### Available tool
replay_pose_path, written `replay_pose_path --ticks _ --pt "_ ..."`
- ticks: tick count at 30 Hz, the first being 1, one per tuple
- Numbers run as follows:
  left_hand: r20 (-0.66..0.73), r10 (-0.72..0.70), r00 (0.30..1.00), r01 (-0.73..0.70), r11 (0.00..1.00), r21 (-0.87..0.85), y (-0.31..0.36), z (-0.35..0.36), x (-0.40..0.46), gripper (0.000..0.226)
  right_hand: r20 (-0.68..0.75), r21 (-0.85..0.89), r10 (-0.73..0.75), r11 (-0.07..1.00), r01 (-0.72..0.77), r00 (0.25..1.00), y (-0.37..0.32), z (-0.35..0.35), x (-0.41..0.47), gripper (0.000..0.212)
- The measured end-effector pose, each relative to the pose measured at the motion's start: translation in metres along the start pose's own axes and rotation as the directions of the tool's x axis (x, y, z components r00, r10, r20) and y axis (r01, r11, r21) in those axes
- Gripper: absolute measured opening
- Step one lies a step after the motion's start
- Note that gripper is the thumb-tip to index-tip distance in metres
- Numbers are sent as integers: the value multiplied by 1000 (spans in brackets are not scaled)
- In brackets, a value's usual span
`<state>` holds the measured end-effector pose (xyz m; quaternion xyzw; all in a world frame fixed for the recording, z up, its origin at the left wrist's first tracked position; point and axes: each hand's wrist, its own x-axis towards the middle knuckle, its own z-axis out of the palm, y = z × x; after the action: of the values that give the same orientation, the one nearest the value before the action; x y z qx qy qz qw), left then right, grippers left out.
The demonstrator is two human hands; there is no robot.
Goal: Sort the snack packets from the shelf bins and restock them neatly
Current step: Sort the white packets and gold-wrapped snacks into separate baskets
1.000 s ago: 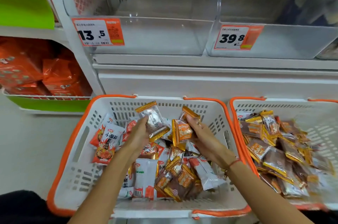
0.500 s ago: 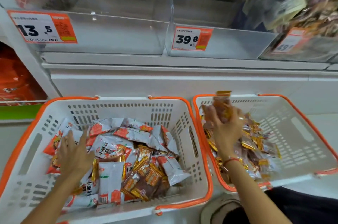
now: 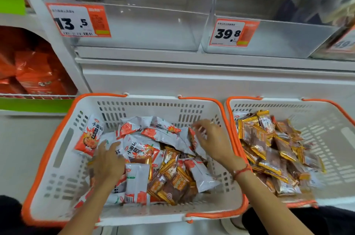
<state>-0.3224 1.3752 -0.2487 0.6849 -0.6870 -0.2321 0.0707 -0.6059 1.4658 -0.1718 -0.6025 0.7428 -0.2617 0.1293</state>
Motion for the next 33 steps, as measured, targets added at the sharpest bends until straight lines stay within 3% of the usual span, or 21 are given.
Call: replay_pose_path --ticks 1,2,4,5,7,8,9,10,13,16,18,19,21,23,24,26,29,31,33 --pt "-74 33 997 -33 999 -5 6 -1 1 45 291 -7 -25 1000 28 956 -10 20 9 28" --pt "-88 116 989 -117 993 -9 13 0 0 44 530 -51 -34 996 72 847 -15 39 12 40" --pt "108 365 925 -369 929 21 27 10 -6 49 757 -169 -8 963 208 654 -15 73 4 82" --pt "262 437 861 -467 882 66 29 16 -8 54 795 -230 24 936 266 606 -12 88 -1 106" --pt "464 422 778 -541 827 155 22 23 -5 87 810 -345 75 863 370 581 -2 110 -5 135" --pt "494 391 777 -535 823 191 16 22 -1 105 803 -374 68 831 412 592 3 116 -7 141" --pt "494 371 786 -524 824 217 8 21 3 108 793 -377 44 818 434 607 9 121 -7 144" --pt "487 351 799 -507 830 234 2 20 7 95 781 -354 14 833 425 624 13 122 -9 145" --pt "311 327 892 -418 859 296 -3 13 15 46 727 -285 -33 894 345 686 22 118 -10 141" --pt "101 349 932 -363 883 298 -1 14 17 30 672 -348 -67 851 394 738 20 114 -8 123" --pt "10 450 893 -444 878 178 -2 14 14 33 647 -384 -111 808 448 755 16 115 -8 117" --pt "54 515 856 -517 846 132 -3 14 14 40 650 -387 -134 789 477 748 13 115 -8 114" --pt "322 592 739 -650 753 106 -2 15 12 58 679 -362 -178 763 535 712 5 115 -14 99" --pt "541 548 637 -718 677 159 0 17 9 64 684 -331 -239 740 585 690 2 116 -24 74" --pt "558 531 638 -715 677 174 0 18 7 63 663 -324 -286 724 609 692 1 117 -29 64" --pt "487 497 718 -647 733 208 -1 20 1 61 638 -312 -315 729 610 703 2 115 -35 49" --pt "368 420 830 -530 800 280 -6 21 -5 54 607 -255 -262 830 496 751 3 104 -37 46" --pt "329 372 868 -460 853 248 -7 20 -5 44 515 -175 -232 914 367 825 2 91 -39 46" --pt "311 345 886 -417 885 206 -6 18 -6 35 341 9 -177 983 185 923 -3 71 -40 49"
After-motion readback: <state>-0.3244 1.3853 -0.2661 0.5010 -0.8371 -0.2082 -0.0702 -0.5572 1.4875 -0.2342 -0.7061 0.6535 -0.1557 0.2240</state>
